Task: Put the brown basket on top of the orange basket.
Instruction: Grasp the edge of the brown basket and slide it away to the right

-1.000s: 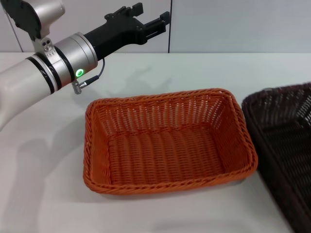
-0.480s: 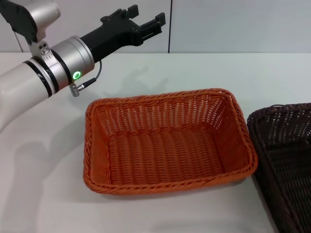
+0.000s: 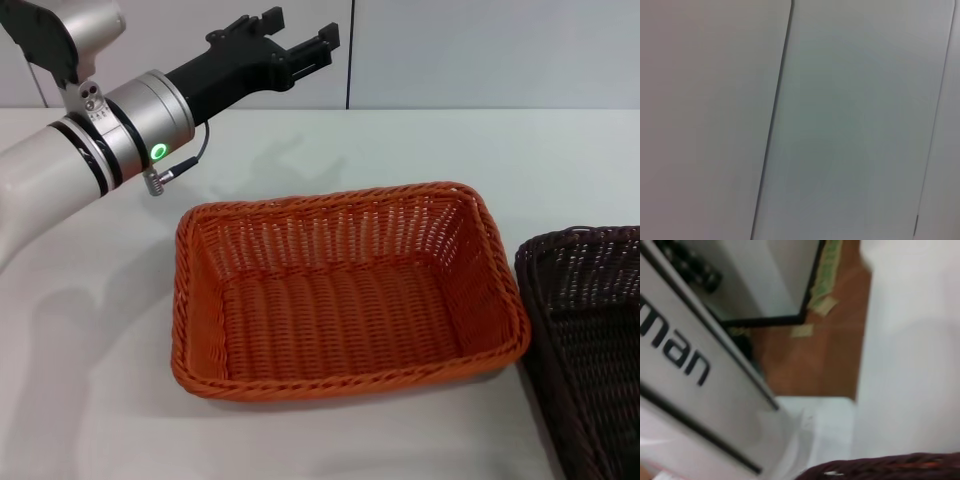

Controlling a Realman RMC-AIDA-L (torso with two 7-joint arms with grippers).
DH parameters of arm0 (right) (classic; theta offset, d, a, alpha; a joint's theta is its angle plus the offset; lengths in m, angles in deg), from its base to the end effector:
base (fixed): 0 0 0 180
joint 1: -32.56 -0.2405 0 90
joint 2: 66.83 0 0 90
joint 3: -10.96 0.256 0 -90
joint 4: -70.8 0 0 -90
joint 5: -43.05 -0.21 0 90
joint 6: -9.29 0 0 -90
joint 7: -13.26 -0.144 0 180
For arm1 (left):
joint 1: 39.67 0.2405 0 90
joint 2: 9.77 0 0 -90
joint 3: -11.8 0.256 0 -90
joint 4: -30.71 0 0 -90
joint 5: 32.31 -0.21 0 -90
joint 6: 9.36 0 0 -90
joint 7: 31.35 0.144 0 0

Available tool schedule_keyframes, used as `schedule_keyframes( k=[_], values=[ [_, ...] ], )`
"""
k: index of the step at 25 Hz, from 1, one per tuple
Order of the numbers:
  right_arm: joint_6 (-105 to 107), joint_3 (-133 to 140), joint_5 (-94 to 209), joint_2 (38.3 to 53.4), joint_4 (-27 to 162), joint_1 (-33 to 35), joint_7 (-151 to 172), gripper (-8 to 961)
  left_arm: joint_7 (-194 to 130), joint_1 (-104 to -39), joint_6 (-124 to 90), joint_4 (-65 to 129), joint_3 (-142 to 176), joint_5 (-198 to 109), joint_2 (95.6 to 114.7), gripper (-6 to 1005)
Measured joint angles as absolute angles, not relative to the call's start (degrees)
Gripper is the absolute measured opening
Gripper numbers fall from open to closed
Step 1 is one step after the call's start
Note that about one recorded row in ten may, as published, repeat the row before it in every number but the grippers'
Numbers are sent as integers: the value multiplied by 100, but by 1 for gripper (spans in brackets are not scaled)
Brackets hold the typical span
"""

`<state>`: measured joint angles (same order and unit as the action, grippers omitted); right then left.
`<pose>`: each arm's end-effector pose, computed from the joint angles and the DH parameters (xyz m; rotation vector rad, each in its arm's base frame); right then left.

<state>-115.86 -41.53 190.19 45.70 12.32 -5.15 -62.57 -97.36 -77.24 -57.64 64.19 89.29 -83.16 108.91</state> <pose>0.2410 0.2923 0.0697 2.7558 -0.0195 0.2797 -0.1718 0.4325 -0.0154 -2.1767 -0.5825 -0.9782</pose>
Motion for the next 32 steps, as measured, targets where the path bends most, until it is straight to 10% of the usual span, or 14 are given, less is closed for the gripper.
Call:
schedule_keyframes(
  k=[6, 32],
  values=[
    [-11506, -2690, 18761, 4176, 1222, -873, -6400, 556, -9735, -7729, -5743, 6419, 8925, -8317, 10876, 834],
    [-9250, -2664, 19229, 4073, 1048, -1200, -7004, 558, -9613, -7751, -5553, 6332, 8860, -8319, 10871, 834]
  ],
)
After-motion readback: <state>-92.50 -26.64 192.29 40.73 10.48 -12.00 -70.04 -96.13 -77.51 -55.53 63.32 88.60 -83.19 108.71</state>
